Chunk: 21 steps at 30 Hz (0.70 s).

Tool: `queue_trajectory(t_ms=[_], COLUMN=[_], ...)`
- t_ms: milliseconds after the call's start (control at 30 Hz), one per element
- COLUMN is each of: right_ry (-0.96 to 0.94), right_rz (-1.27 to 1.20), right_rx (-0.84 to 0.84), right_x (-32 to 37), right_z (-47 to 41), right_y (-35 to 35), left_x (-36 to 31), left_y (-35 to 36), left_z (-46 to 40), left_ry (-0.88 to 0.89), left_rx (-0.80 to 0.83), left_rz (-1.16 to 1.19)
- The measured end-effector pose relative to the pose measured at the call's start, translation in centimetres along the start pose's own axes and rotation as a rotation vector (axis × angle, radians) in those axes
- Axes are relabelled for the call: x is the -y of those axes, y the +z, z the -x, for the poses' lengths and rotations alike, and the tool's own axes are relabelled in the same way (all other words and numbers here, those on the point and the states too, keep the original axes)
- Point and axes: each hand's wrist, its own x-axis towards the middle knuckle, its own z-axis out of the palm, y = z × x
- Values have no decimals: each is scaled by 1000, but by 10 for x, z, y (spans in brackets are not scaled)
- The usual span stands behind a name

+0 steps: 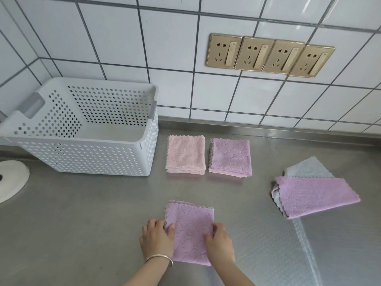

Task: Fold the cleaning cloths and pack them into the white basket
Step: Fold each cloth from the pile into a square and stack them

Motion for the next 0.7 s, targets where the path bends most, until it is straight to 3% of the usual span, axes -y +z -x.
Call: queue_trajectory(t_ms=[133,267,567,700], right_ry=[17,-79,-294,-262], right_rz=[-54,-147,-236,-170], right_rx=[-8,-88,-223,-226], right_x=[4,31,139,165], right_z=[0,-6,-86,-126], right_y=[-12,-33,-82,-84], left_x=[-11,-33,-106,-119], left_y=[-12,-41,-98,-95], left_z=[4,-11,-85,-118], left_ry=[-34,22,198,136], left_rx=[90,75,20,-29], left_rz=[423,615,688,757])
